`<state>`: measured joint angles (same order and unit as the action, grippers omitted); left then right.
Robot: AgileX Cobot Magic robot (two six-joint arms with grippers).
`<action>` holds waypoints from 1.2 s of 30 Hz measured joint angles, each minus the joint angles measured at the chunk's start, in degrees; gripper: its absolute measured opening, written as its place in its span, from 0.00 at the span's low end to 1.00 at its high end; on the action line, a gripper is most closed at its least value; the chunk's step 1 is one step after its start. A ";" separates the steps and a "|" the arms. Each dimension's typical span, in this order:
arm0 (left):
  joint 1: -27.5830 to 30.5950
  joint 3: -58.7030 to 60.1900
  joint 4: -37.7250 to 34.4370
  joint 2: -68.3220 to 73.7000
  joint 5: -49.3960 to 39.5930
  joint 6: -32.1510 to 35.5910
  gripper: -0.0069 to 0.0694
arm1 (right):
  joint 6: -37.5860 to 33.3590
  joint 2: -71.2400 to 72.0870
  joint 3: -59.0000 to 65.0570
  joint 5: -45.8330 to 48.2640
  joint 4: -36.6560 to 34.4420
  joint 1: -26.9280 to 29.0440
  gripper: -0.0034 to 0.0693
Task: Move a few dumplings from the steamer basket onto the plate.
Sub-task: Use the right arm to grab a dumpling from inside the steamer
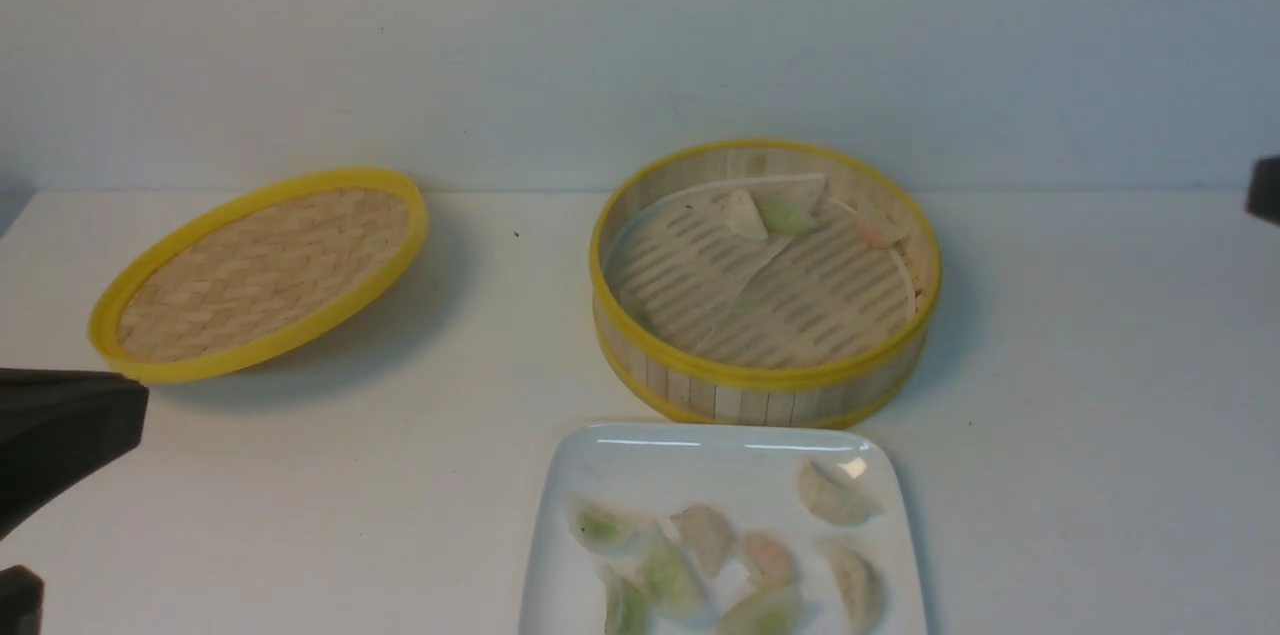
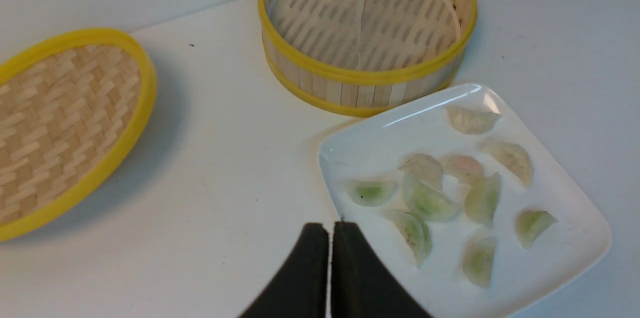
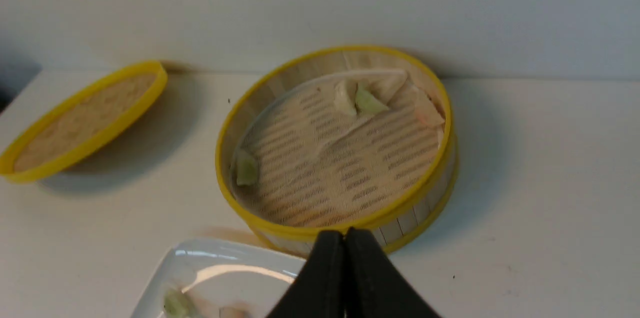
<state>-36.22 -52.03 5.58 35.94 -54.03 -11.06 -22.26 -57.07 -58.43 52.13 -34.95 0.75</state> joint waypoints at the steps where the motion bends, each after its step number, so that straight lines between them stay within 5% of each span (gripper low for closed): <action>1: 0.00 0.00 0.00 0.00 -0.05 0.00 0.08 | -0.39 -2.44 -2.08 1.14 0.32 -0.26 0.03; 10: 0.00 0.00 0.68 0.00 -3.68 -0.33 0.08 | -0.32 -31.96 -29.62 7.71 9.10 -10.38 0.03; 24: 0.00 0.00 4.97 0.00 -10.49 -6.77 0.08 | -1.30 -65.79 -57.07 13.57 9.33 -12.90 0.05; 30: 0.00 0.00 6.55 0.00 -13.67 -8.40 0.08 | 0.29 -75.53 -65.58 12.63 13.89 -15.31 0.19; 36: 0.00 0.00 7.73 0.00 -17.12 -9.99 0.08 | 1.64 -80.04 -68.26 6.98 15.25 -15.74 0.45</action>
<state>-36.22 -52.03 13.31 35.94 -71.15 -21.05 -20.63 -137.11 -126.69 59.11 -19.70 -14.99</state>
